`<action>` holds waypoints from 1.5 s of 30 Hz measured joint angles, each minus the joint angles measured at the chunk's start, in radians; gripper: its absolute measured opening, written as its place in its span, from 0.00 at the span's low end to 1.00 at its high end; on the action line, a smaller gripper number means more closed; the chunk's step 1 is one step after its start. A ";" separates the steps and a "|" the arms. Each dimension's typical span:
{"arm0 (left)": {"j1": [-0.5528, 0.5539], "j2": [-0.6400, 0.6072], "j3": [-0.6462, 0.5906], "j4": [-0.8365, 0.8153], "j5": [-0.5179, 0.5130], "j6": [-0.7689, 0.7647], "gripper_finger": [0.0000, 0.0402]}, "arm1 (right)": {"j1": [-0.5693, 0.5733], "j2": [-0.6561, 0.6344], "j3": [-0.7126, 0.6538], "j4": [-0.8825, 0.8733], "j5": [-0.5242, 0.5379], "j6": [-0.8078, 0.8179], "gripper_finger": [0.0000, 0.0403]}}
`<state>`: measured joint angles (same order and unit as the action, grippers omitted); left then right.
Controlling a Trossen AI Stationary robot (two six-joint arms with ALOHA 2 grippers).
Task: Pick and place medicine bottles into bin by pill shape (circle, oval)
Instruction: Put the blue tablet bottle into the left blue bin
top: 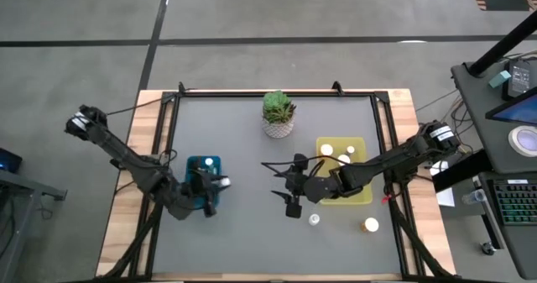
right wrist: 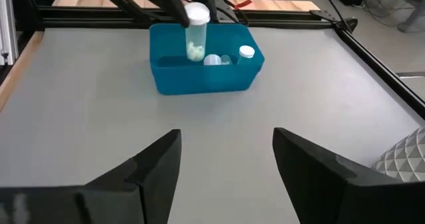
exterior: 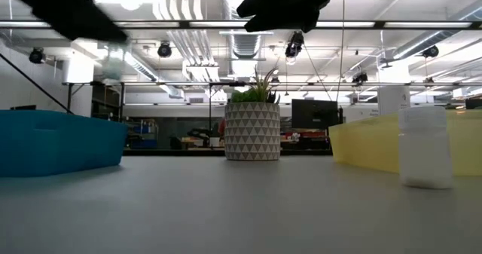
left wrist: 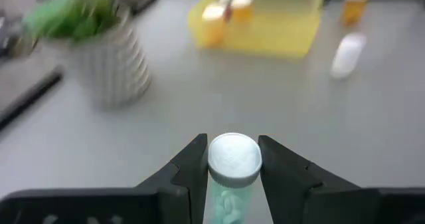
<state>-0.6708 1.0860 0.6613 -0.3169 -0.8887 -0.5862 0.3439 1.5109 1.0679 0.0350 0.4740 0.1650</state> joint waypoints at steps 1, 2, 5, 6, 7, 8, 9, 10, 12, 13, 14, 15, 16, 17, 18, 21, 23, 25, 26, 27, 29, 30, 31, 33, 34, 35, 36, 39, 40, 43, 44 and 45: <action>-0.008 -0.018 0.000 -0.083 0.001 -0.061 0.24 | 0.000 0.000 0.000 0.003 0.000 0.000 0.57; -0.016 -0.036 -0.001 -0.165 0.001 -0.124 0.24 | 0.000 0.000 0.000 0.005 0.000 0.000 0.57; -0.030 -0.073 -0.001 -0.357 0.015 -0.292 0.24 | 0.000 0.001 0.000 0.007 0.000 0.000 0.57; -0.032 -0.081 -0.001 -0.412 0.025 -0.329 0.24 | 0.000 0.001 0.000 0.007 0.000 0.000 0.57; -0.034 -0.089 -0.001 -0.453 0.035 -0.361 0.24 | 0.000 0.001 0.000 0.007 0.000 0.000 0.57; -0.034 -0.098 -0.001 -0.484 0.043 -0.383 0.24 | 0.000 0.001 0.000 0.007 0.000 0.000 0.56; -0.034 -0.106 -0.001 -0.520 0.044 -0.403 0.24 | 0.000 0.001 0.000 0.007 0.000 0.000 0.56; -0.034 -0.111 -0.001 -0.550 0.044 -0.421 0.24 | 0.000 0.001 0.000 0.007 0.000 0.000 0.56; -0.034 -0.114 -0.002 -0.607 0.046 -0.465 0.24 | 0.000 0.001 0.000 0.007 0.000 0.000 0.56; -0.034 -0.115 -0.008 -0.632 0.049 -0.494 0.24 | 0.000 0.001 0.000 0.007 0.000 0.000 0.56; -0.034 -0.114 -0.016 -0.655 0.058 -0.520 0.24 | 0.000 0.001 0.000 0.007 0.000 0.000 0.56; -0.034 -0.111 -0.025 -0.669 0.068 -0.545 0.24 | 0.000 0.001 0.000 0.007 0.000 0.000 0.57; -0.034 -0.106 -0.036 -0.672 0.072 -0.564 0.24 | 0.000 0.001 0.000 0.007 0.000 0.000 0.57; -0.034 -0.100 -0.046 -0.671 0.075 -0.584 0.24 | 0.000 0.002 0.000 0.007 0.000 0.000 0.57; -0.034 -0.093 -0.056 -0.669 0.077 -0.601 0.24 | 0.000 0.002 0.000 0.007 0.000 0.000 0.57; -0.034 -0.072 -0.085 -0.665 0.084 -0.637 0.24 | 0.000 0.002 0.000 0.007 0.000 0.000 0.57; -0.034 -0.062 -0.104 -0.664 0.093 -0.641 0.24 | 0.000 0.002 0.000 0.007 0.000 0.000 0.57; -0.033 -0.049 -0.114 -0.663 0.093 -0.660 0.24 | 0.000 0.002 0.000 0.007 0.000 0.000 0.57; -0.033 -0.043 -0.119 -0.661 0.093 -0.667 0.24 | 0.000 0.002 0.000 0.007 0.000 0.000 0.57; -0.033 -0.037 -0.122 -0.661 0.094 -0.676 0.24 | 0.000 0.002 0.000 0.007 0.000 0.000 0.57; -0.033 -0.023 -0.129 -0.660 0.094 -0.703 0.25 | 0.000 0.002 0.000 0.007 0.000 0.000 0.57; -0.033 -0.016 -0.133 -0.660 0.094 -0.716 0.25 | 0.000 0.002 0.000 0.007 0.000 0.000 0.57; -0.033 -0.009 -0.136 -0.657 0.093 -0.718 0.26 | 0.000 0.002 0.000 0.007 0.000 0.000 0.57; -0.033 0.003 -0.144 -0.639 0.093 -0.719 0.28 | 0.000 0.002 0.000 0.007 0.000 0.000 0.57; -0.033 0.007 -0.148 -0.633 0.094 -0.719 0.29 | 0.000 0.002 0.000 0.007 0.000 0.000 0.57; -0.033 0.009 -0.151 -0.631 0.094 -0.719 0.31 | 0.000 0.002 0.000 0.007 0.000 0.000 0.57; -0.033 0.012 -0.154 -0.628 0.094 -0.719 0.32 | 0.000 0.002 0.000 0.007 0.000 0.000 0.57; -0.033 0.013 -0.158 -0.624 0.099 -0.720 0.35 | 0.000 0.002 0.000 0.007 0.000 0.000 0.57; -0.033 0.012 -0.158 -0.622 0.105 -0.720 0.37 | 0.000 0.002 0.000 0.007 0.000 0.000 0.57; -0.033 0.011 -0.153 -0.621 0.122 -0.719 0.39 | 0.000 0.002 0.000 0.007 0.000 0.000 0.57; -0.033 0.010 -0.151 -0.619 0.123 -0.718 0.40 | 0.000 0.002 0.000 0.007 0.000 0.000 0.57; -0.033 0.010 -0.147 -0.618 0.125 -0.718 0.41 | 0.000 0.002 0.000 0.007 0.000 0.000 0.57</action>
<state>-0.7036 1.0958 0.5141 -0.9352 -0.7634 -1.3044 0.3439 1.5127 1.0679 0.0418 0.4738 0.1650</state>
